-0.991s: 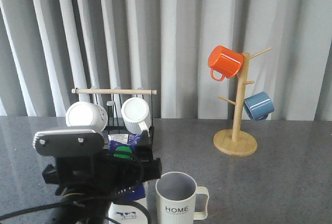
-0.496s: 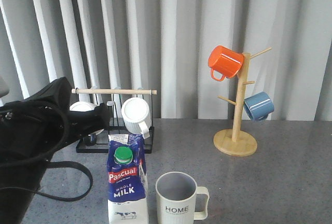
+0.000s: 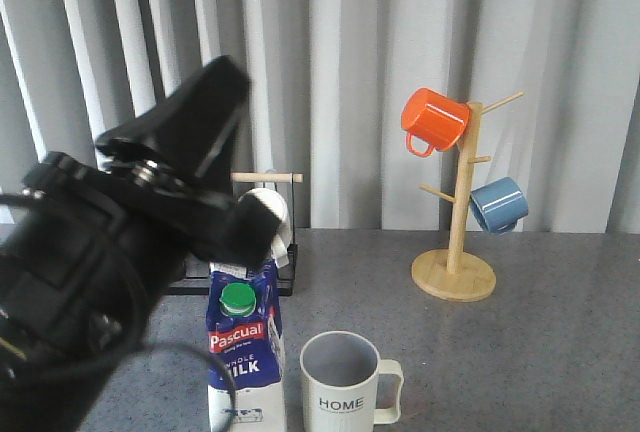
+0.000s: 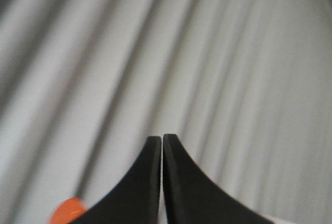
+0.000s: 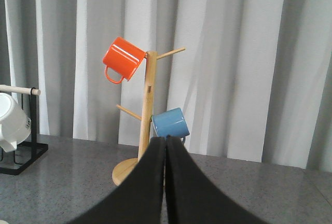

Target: Place milk next to cup

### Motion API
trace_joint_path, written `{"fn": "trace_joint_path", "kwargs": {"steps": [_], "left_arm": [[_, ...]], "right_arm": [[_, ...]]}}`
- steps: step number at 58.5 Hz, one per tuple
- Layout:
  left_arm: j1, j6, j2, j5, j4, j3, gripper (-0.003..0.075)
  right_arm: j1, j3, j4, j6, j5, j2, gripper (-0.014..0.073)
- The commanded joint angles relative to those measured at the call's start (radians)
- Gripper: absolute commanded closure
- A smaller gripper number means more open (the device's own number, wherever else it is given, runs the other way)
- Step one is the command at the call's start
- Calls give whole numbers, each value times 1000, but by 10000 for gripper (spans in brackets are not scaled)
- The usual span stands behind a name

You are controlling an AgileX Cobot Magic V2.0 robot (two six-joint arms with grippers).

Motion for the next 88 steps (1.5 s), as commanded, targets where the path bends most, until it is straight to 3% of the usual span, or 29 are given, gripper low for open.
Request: {"fn": "trace_joint_path", "kwargs": {"steps": [1,5,8,13,18,22,40,52,58,71,88], "left_arm": [[-1,-159,-28,63,503,-18,728],[-1,-220,-44,202,763,-3,728],[-1,-316,-66,293,861,18,728],[16,-505,-132,453,863,67,728],[71,-544,-231,629,799,115,728],[150,-541,-310,696,750,162,728],[576,-504,-665,536,653,542,728],[650,-270,-872,196,280,943,728],[650,-203,-928,396,242,910,728],[660,-118,-942,555,242,920,728],[827,-144,-1172,791,241,939,728]], "right_arm": [[-5,-24,-5,-4,-71,1,604],[-5,-24,-5,-4,-71,1,604],[-5,-24,-5,-4,-71,1,604],[-5,-24,-5,-4,-71,1,604],[-5,-24,-5,-4,-71,1,604],[-5,-24,-5,-4,-71,1,604],[-5,-24,-2,-4,-71,1,604],[-5,-24,-2,-4,-71,1,604],[-5,-24,-2,-4,-74,1,604],[-5,-24,-2,-4,-71,1,604],[-5,-24,-2,-4,-71,1,604]]}}
